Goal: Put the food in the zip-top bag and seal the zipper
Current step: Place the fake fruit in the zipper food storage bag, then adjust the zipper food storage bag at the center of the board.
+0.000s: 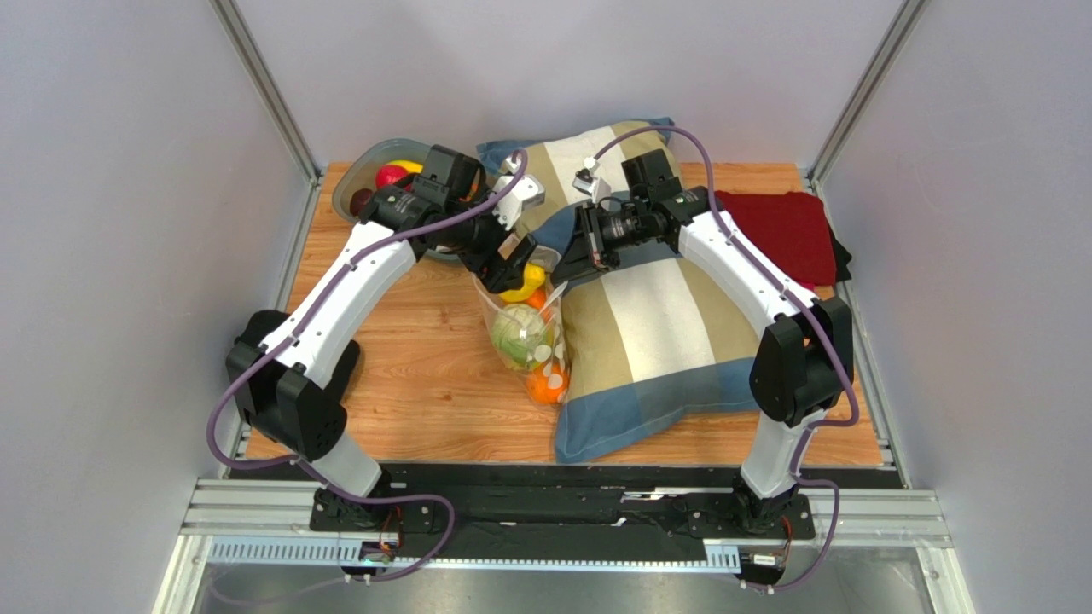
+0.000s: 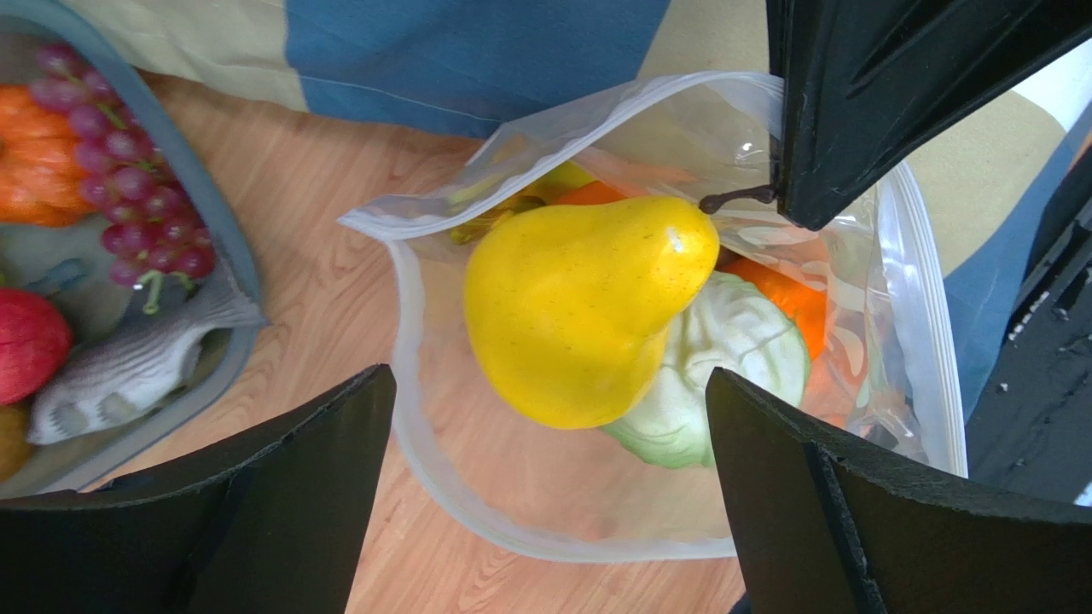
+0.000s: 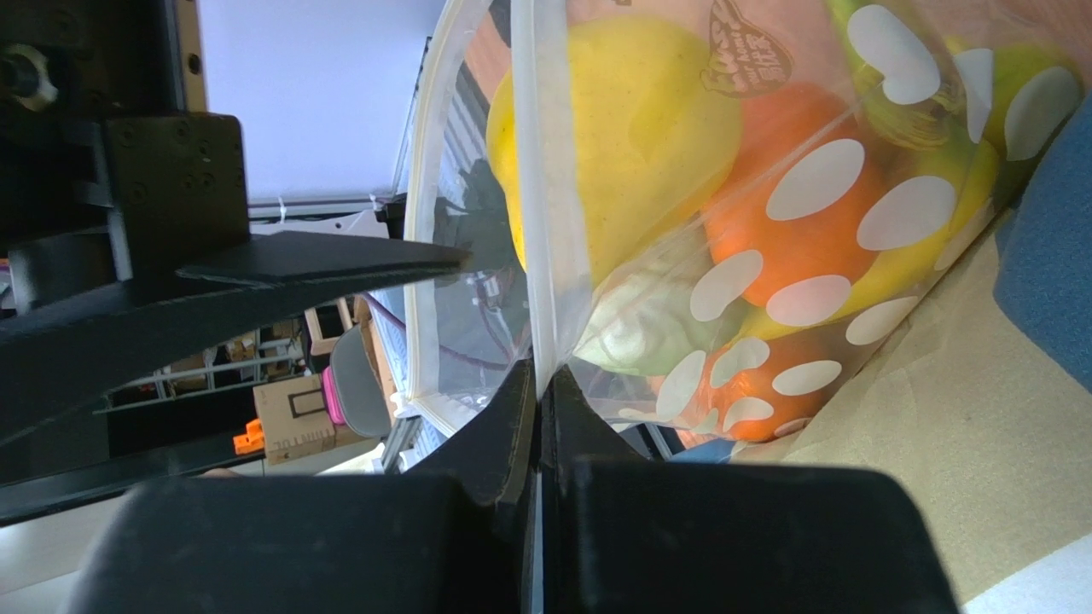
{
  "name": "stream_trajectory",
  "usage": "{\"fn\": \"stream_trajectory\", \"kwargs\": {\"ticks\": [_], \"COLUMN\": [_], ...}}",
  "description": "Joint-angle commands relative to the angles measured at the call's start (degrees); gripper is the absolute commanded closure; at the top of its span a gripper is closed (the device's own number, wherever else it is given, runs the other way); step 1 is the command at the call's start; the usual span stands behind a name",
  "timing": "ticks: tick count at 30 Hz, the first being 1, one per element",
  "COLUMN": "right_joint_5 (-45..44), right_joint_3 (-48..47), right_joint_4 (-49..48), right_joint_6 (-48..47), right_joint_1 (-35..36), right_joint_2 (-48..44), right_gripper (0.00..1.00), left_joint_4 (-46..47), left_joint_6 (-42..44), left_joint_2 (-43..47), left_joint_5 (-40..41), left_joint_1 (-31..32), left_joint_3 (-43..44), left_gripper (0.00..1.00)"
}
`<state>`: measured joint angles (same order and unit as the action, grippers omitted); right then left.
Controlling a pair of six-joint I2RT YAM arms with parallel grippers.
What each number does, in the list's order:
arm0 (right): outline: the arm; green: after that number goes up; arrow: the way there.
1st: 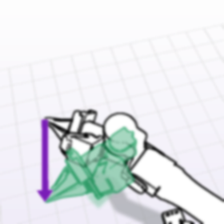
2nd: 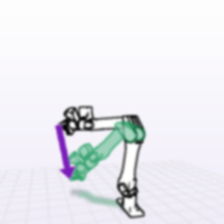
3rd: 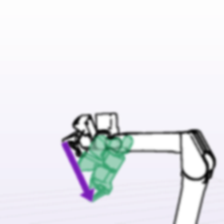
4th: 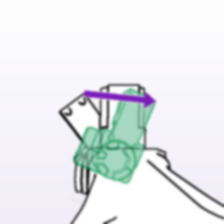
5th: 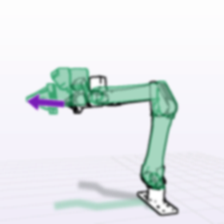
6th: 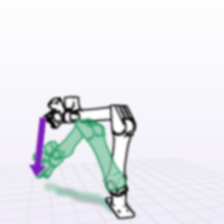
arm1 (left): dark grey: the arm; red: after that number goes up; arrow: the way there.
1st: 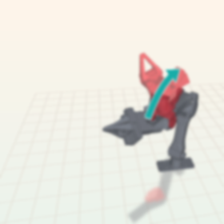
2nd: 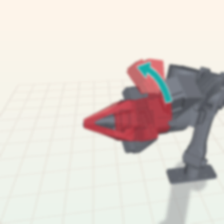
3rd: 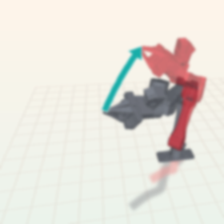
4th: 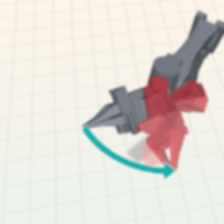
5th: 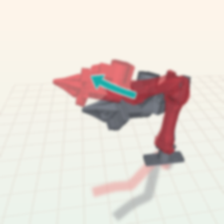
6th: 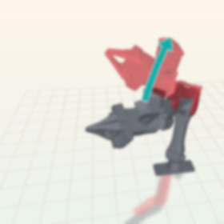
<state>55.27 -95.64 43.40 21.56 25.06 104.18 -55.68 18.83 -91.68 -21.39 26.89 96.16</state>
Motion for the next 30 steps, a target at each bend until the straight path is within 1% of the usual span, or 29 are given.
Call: {"fn": "stream_trajectory", "kwargs": {"ticks": [1,3,5,6,7,9,10,13,16,20,21,22,25,28,29,30], "right_joint_5": [2.04,2.13,2.30,2.56,2.83,3.01,3.01,3.01,3.09,3.36,3.36,3.44,3.88,4.50,4.59,4.68], "right_joint_3": [-1.31,-1.48,-1.48,-1.48,-1.57,-1.66,-1.75,-2.19,-2.28,-2.54,-2.54,-2.54,-2.54,-2.54,-2.89,-2.98], "right_joint_4": [-1.39,-1.47,-1.39,-1.39,-1.47,-1.39,-1.30,-0.95,-0.68,-0.60,-0.68,-0.60,-0.25,-0.15,-0.15,-0.15], "right_joint_6": [0.24,0.15,0.15,0.06,-0.03,-0.12,-0.20,-0.47,-0.29,-0.29,-0.21,-0.20,-0.38,-0.47,-0.29,-0.12], "right_joint_1": [0.25,0.34,0.25,0.25,0.34,0.34,0.34,0.25,0.34,0.43,0.34,0.43,0.43,0.52,0.52,0.60], "right_joint_2": [-0.73,-0.73,-0.82,-0.91,-1.08,-1.26,-1.26,-1.26,-1.09,-1.09,-1.17,-1.17,-1.70,-2.05,-1.97,-1.79], "right_gripper": [1.00,1.00,1.00,1.00,1.00,1.00,1.00,1.00,1.00,1.00,1.00,1.00,1.00,1.00,1.00,1.00], "left_joint_4": [0.22,0.31,1.44,2.24,2.24,0.15,-0.82,-0.57,0.57,1.72,1.80,1.63,3.55,6.98,7.42,7.34], "left_joint_6": [1.47,0.78,-0.89,-2.73,-3.18,-1.79,-1.00,-0.81,0.15,-0.63,-2.03,-3.00,-7.48,-10.56,-11.00,-11.01], "left_joint_2": [4.23,4.58,5.54,5.72,5.55,4.67,3.71,3.61,2.83,-0.68,-3.04,-4.37,-7.11,-7.11,-6.94,-6.50], "left_joint_5": [2.93,2.32,0.57,-2.75,-4.70,-8.12,-9.80,-14.46,-14.21,-12.45,-12.28,-12.19,-12.01,-10.35,-8.78,-8.59], "left_joint_1": [-0.44,-0.96,-3.51,-4.73,-7.01,-7.73,-7.65,-7.04,-4.23,-0.80,-0.10,0.26,0.70,1.75,2.11,2.37], "left_joint_3": [3.86,4.12,4.12,4.30,5.08,6.23,7.10,5.19,3.43,2.10,2.02,2.01,0.35,-1.76,-1.94,-2.20], "left_gripper": [0.01,0.04,0.08,0.10,0.18,0.30,0.41,0.54,0.60,0.63,0.64,0.67,0.72,0.73,0.71,0.67]}}
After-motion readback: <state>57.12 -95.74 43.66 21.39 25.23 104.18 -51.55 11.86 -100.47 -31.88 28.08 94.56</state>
